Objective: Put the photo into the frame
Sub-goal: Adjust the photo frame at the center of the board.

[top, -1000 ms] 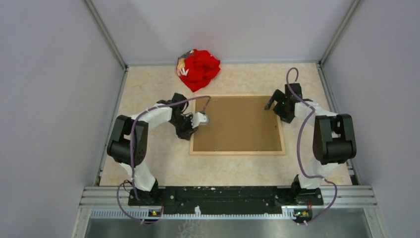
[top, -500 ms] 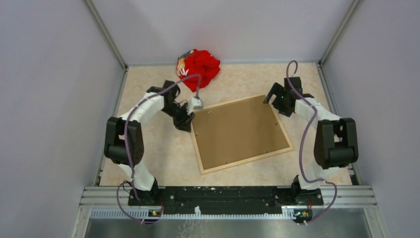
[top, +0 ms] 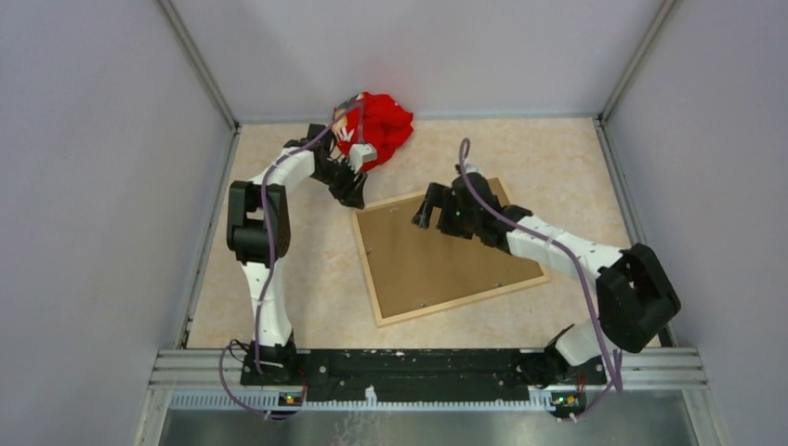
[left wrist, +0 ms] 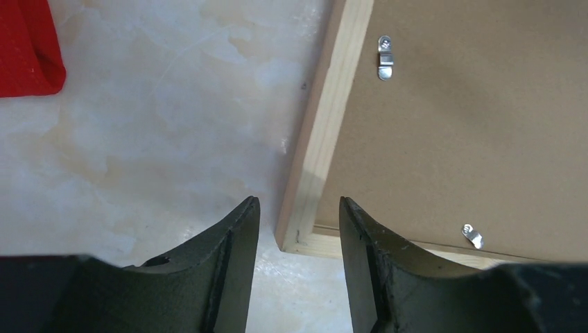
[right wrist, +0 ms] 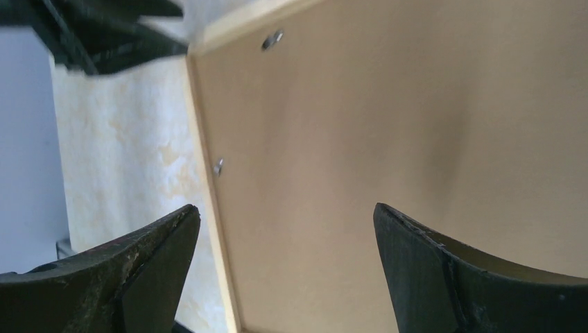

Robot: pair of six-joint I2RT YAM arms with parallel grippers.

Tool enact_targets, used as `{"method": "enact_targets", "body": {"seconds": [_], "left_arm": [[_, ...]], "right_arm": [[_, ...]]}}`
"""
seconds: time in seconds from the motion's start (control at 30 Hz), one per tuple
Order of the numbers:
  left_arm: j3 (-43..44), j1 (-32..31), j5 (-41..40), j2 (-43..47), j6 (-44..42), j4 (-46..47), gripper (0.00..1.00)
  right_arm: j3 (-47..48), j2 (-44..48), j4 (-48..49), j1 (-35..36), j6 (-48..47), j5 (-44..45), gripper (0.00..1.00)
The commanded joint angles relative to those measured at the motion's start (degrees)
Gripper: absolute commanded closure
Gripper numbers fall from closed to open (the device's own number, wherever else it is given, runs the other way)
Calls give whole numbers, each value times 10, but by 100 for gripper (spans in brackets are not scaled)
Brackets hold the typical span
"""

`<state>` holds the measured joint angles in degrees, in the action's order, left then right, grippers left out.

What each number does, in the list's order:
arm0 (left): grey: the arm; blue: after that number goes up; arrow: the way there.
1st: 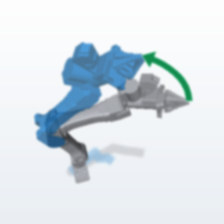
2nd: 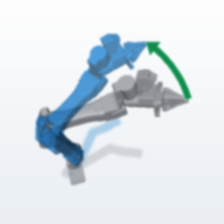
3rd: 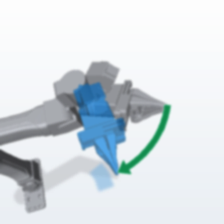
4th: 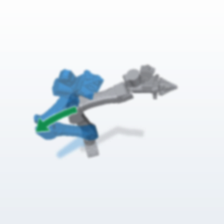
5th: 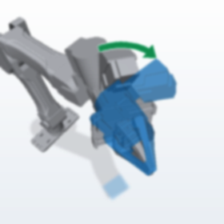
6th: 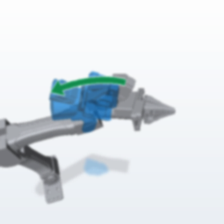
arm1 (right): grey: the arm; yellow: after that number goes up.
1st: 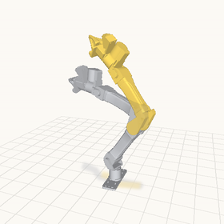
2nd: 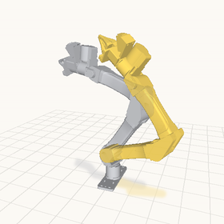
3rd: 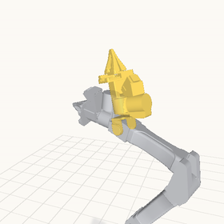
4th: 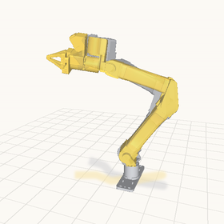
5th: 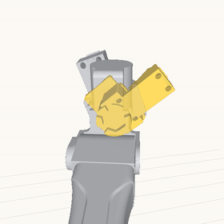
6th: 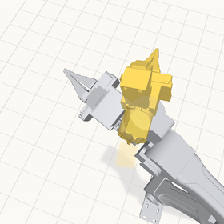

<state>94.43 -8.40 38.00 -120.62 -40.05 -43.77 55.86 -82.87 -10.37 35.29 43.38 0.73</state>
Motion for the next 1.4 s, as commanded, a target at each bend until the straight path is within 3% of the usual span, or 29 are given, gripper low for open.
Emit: {"method": "enact_targets", "body": {"seconds": [0.0,0.3,0.77,1.37], "left_arm": [[37,-2,0,-12,15,14,49],[27,-2,-1,-26,-16,-6,66],[-11,-1,-13,-14,-28,2,68],[-30,-1,-21,-4,-24,20,71]], "right_arm": [[4,-39,71,60,47,1,5],[39,-142,160,111,103,-32,9],[127,-278,205,160,148,-70,15],[123,-310,227,168,179,-98,20]]}}
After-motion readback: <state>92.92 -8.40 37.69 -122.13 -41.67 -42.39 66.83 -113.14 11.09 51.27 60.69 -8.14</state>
